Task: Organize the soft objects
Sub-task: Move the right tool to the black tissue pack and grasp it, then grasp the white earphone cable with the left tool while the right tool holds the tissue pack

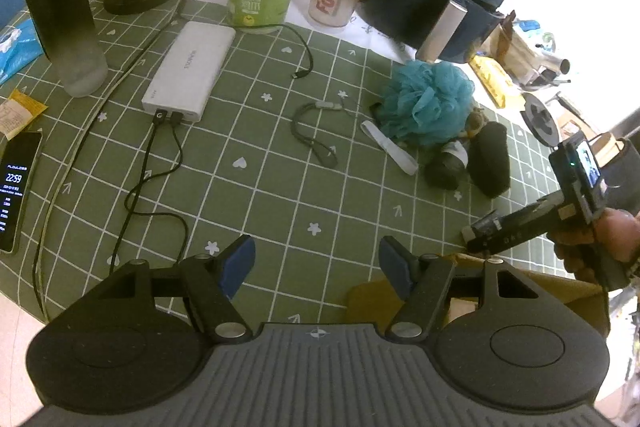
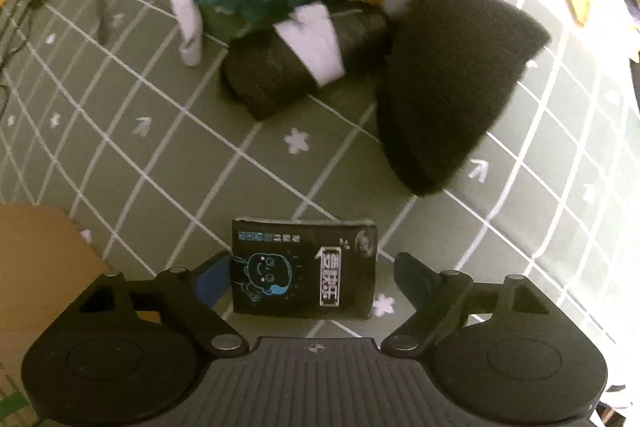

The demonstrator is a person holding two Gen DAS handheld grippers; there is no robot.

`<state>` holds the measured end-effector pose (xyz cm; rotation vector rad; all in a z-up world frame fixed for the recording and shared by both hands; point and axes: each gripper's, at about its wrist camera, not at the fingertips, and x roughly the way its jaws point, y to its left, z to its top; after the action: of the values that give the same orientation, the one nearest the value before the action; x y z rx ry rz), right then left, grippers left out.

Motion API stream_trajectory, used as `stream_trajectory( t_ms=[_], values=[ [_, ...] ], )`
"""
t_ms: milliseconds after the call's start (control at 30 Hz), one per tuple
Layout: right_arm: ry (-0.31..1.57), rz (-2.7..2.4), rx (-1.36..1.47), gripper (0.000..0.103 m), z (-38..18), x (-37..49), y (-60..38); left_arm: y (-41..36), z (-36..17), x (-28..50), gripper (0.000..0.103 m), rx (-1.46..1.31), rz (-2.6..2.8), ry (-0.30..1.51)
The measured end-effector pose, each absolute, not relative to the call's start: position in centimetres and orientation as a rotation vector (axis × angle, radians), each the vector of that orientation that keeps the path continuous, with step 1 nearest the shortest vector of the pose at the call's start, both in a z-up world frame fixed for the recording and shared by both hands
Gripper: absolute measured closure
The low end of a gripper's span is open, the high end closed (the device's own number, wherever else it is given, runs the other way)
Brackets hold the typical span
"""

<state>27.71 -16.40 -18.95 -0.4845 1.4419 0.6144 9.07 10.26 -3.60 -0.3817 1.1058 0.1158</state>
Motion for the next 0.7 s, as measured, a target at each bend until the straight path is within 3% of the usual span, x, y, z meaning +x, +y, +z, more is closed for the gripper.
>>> stream_trajectory(
  t_ms=[100, 467, 700],
  values=[
    [1.457, 0.560, -0.466, 0.026, -19.2, 28.1, -17.2, 10.2, -3.7, 9.4, 0.035, -0.379, 0.114, 1.106],
    [1.427, 0.571, -0.429, 0.031, -18.7, 28.3, -18.4, 10.0, -3.9, 11.4, 0.035, -0.349, 0.079, 1.085],
    [1.327, 0.605, -0.326, 0.031, -14.4, 27.0, -20.8, 10.2, -4.4, 13.4, 0.035, -0.282, 0.080, 1.067]
  ],
)
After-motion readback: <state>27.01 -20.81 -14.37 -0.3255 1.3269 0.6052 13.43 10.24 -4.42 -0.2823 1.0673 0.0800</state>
